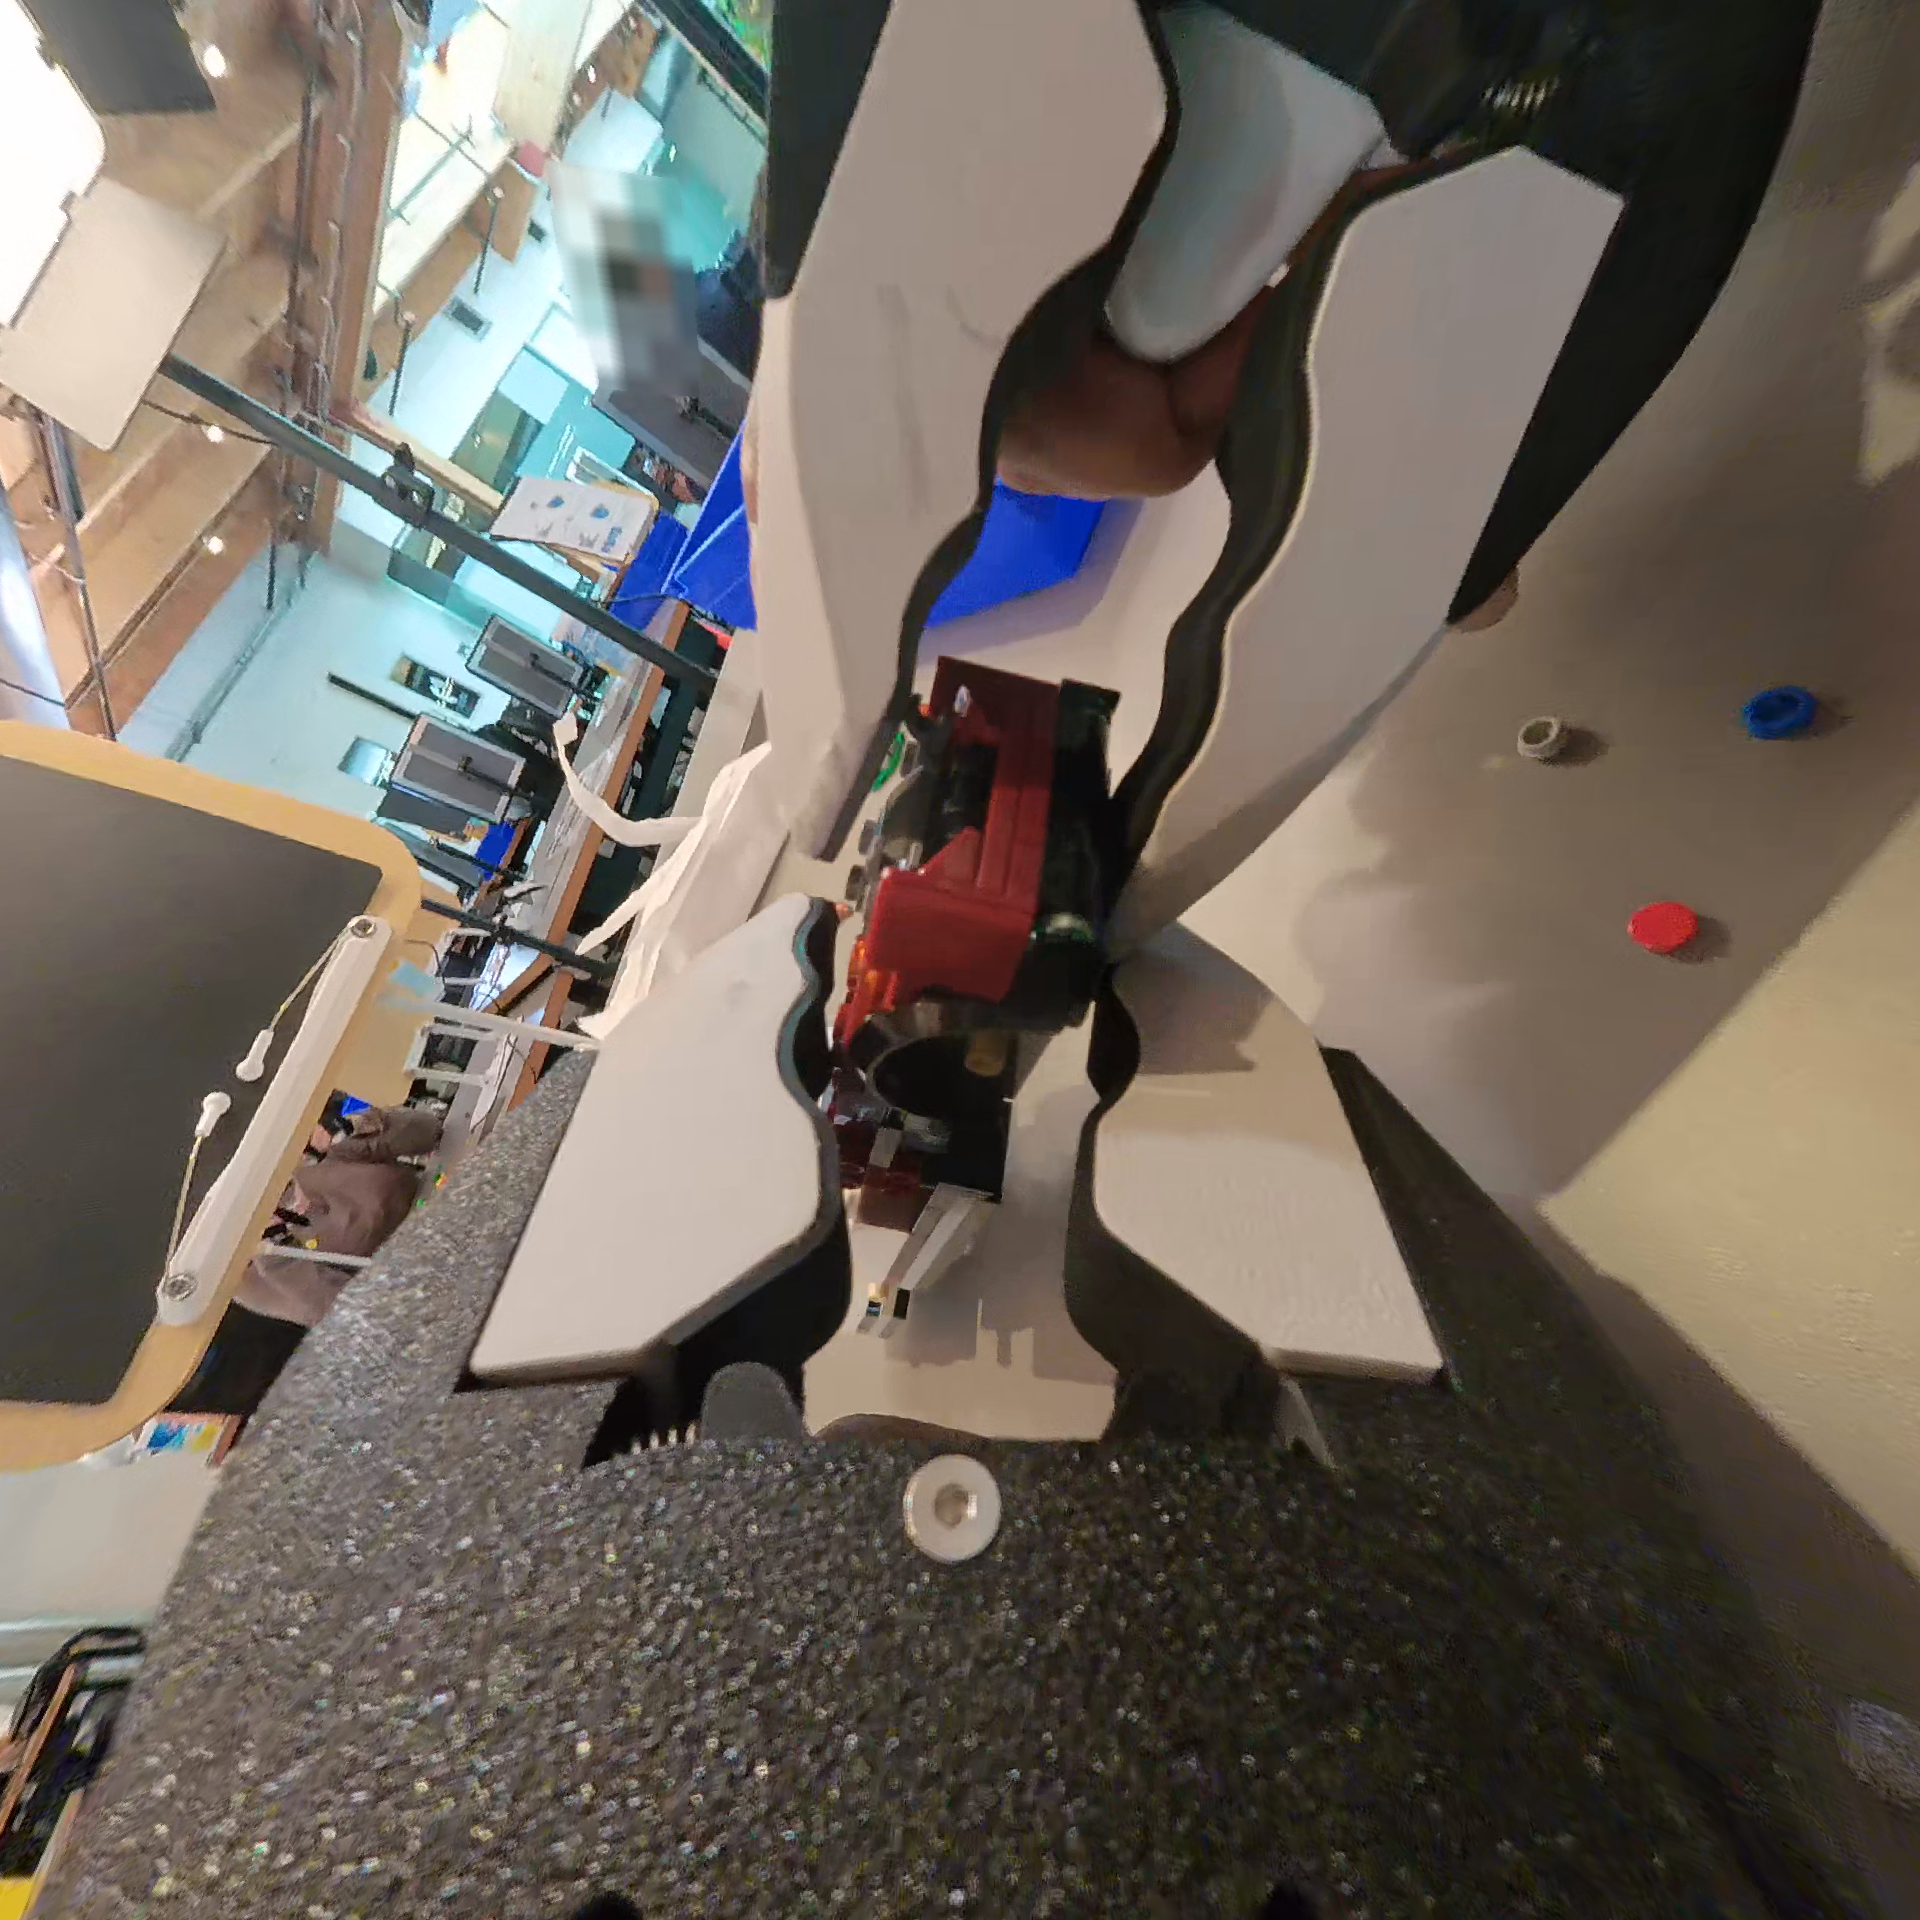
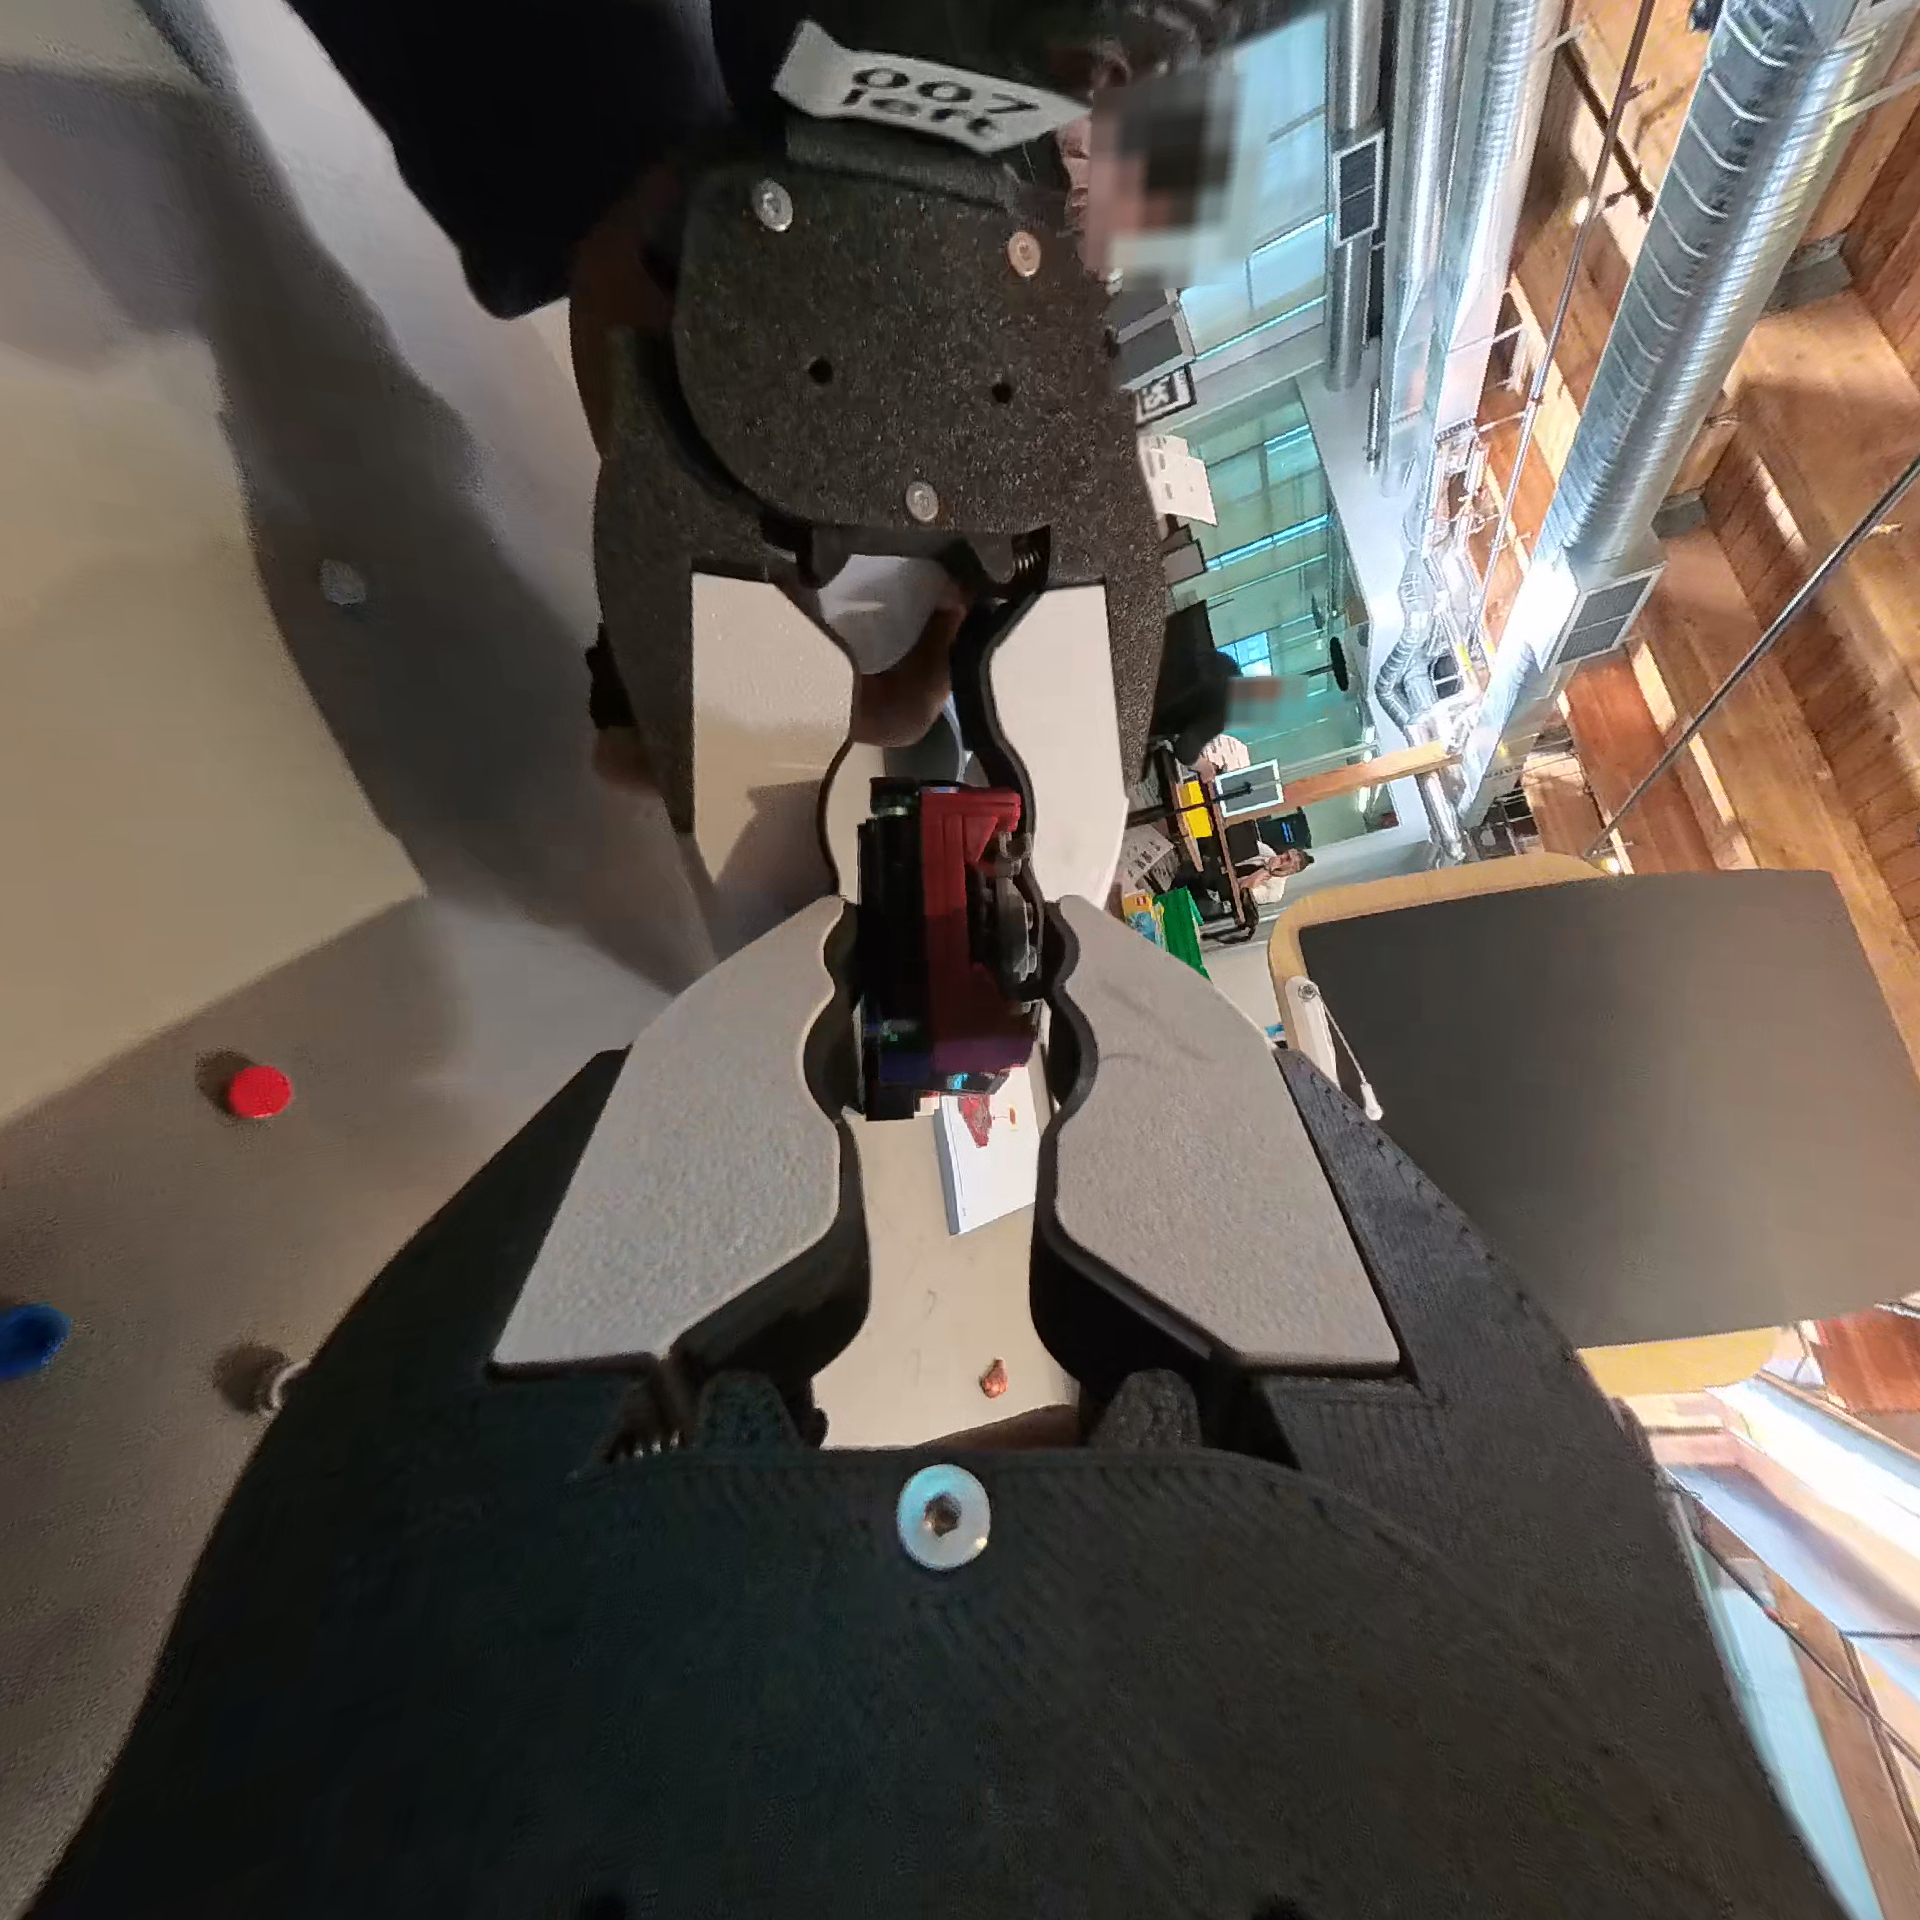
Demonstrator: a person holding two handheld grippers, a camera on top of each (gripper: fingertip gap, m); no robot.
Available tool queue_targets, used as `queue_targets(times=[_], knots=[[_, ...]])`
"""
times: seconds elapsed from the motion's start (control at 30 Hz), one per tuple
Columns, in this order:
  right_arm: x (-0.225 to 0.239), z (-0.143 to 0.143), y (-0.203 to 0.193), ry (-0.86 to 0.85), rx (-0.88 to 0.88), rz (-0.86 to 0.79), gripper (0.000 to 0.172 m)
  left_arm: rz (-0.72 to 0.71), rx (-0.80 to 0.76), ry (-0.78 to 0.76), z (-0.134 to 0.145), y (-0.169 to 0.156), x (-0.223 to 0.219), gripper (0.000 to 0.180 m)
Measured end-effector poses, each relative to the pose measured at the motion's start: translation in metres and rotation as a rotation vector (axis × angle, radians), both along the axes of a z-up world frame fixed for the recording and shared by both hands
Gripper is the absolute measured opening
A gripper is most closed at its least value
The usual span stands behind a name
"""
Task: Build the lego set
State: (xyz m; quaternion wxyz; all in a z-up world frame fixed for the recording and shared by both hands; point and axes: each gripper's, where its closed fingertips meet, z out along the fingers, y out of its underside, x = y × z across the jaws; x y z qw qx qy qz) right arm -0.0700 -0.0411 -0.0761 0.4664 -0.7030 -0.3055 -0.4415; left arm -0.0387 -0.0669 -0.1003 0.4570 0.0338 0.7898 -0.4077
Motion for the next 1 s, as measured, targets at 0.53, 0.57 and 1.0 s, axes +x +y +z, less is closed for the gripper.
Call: queue_targets(times=[0.53, 0.57, 1.0], knots=[[-0.004, 0.004, -0.037, 0.215, -0.061, 0.0, 0.033, 0.039, 0.146, -0.136, -0.004, 0.009, 0.015, 0.038], [-0.007, -0.003, -0.042, 0.282, -0.097, -0.004, 0.033, 0.04, 0.15, -0.146, -0.004, 0.01, 0.014, 0.037], [-0.027, -0.087, -0.09, 0.907, -0.48, -0.153, 0.027, 0.024, 0.231, -0.231, -0.007, 0.013, -0.002, 0.037]])
